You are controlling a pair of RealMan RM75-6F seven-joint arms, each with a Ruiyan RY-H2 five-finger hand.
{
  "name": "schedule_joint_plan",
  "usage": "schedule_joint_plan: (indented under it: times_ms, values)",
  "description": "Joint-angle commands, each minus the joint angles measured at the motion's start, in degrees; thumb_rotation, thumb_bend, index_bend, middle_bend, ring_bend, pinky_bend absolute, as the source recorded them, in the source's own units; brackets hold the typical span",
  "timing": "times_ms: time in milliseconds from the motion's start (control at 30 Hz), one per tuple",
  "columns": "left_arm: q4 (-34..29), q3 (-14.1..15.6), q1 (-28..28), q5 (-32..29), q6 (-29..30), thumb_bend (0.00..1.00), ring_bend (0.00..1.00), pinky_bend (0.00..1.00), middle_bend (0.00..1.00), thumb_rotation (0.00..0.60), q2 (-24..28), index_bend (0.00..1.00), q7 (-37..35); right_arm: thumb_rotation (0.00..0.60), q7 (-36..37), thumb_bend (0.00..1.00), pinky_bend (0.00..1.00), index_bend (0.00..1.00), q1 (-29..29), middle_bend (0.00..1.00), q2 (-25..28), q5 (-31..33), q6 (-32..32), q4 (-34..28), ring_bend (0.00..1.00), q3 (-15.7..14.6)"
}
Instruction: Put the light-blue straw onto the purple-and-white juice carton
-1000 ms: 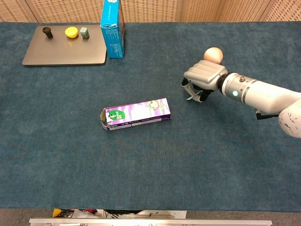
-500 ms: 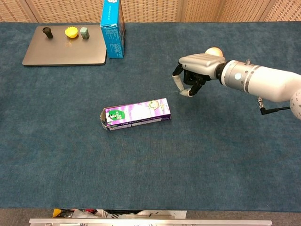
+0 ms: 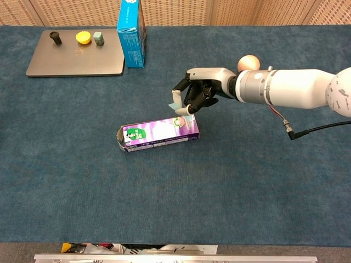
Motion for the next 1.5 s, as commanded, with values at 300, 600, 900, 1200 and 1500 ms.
schedule_joint_plan:
  times_ms: [300,600,900,1200,1500]
  values:
    - [1.3,0.2,0.4,0.0,0.0,0.22,0.22,0.27,0.2,0.6,-0.1,0.13,-1.7,0.6,5.9,0.44,1.0,0.67,2.5,1.0,-7.2,3.5,-7.3,8.4,1.0,3.2]
    - [2.4,0.2,0.4,0.2,-0.3,0.22,0.22,0.27,0.2,0.6,-0.2,0.13,-3.3,0.6,5.0,0.44,1.0,0.67,4.7,1.0,-11.3,3.4,-7.7,14.8,1.0,2.8]
    - [3.1,0.3,0.5,0.3,-0.5,0.22,0.22,0.27,0.2,0.6,0.0,0.13,-5.0,0.6,3.4,0.44,1.0,0.67,5.0,1.0,-13.6,1.4,-7.3,17.4,1.0,2.7]
    - [3.9,0.5,0.4,0.7,-1.0,0.22,0.22,0.27,0.2,0.6,-0.3,0.13,-6.3,0.6,1.9,0.45,1.0,0.69,3.5,1.0,-13.9,-1.7,-5.6,17.3,1.0,2.9]
    - [4.3,0.7,0.3,0.9,-1.4,0.22,0.22,0.27,0.2,0.6,-0.4,0.13,-7.4,0.6,1.3,0.45,1.0,0.69,1.3,1.0,-14.3,-6.0,-2.8,16.9,1.0,3.0]
